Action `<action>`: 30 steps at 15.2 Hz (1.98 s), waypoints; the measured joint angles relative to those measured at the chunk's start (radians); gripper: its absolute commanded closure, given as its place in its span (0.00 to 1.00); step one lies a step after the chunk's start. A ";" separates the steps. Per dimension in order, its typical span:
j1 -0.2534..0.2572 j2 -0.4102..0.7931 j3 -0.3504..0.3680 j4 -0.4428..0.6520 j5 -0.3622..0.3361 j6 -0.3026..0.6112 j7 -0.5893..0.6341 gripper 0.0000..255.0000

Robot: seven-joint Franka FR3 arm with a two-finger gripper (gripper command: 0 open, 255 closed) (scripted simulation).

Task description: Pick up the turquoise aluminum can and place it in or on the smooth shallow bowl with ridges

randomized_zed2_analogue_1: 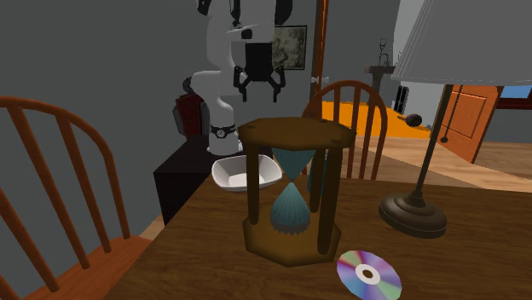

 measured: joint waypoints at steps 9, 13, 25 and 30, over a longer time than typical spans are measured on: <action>0.003 0.322 0.149 0.133 -0.102 0.207 0.236 0.00; 0.025 0.494 0.184 0.238 -0.209 0.262 0.367 0.00; 0.111 0.765 0.158 0.378 -0.396 0.361 0.547 0.00; 0.115 0.777 0.154 0.373 -0.404 0.376 0.554 0.00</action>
